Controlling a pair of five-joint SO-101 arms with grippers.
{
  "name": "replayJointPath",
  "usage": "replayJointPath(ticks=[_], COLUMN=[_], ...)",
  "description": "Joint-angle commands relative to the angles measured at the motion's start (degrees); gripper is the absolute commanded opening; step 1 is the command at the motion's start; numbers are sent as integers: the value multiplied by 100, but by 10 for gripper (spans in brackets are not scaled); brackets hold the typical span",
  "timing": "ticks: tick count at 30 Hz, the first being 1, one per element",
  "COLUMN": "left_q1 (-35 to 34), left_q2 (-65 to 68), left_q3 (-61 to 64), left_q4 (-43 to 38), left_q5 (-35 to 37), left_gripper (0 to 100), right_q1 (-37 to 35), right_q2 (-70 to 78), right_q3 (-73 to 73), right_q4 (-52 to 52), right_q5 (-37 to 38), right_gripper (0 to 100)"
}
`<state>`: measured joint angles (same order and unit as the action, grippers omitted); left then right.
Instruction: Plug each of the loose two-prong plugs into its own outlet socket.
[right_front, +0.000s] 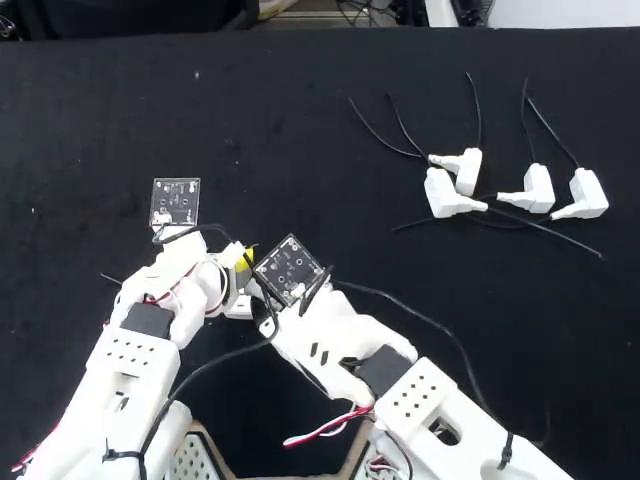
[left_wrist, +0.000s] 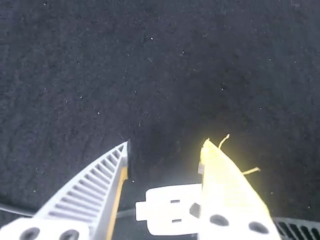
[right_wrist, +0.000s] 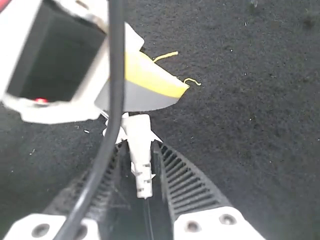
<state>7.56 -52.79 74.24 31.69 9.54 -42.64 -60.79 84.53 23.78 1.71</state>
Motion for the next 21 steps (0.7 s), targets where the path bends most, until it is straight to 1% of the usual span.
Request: replayJointPath(ticks=[1, 21], left_q1=[-40, -48], left_q2=[-70, -18], left_q3=[4, 4], left_q4=[-26, -44], left_q5=[185, 176], left_gripper=[230, 230], right_q1=[-70, -70], right_q2=[-295, -295], right_q3=[-84, -127], right_q4=[-211, -176], right_q5=[-70, -97], right_gripper=[11, 11])
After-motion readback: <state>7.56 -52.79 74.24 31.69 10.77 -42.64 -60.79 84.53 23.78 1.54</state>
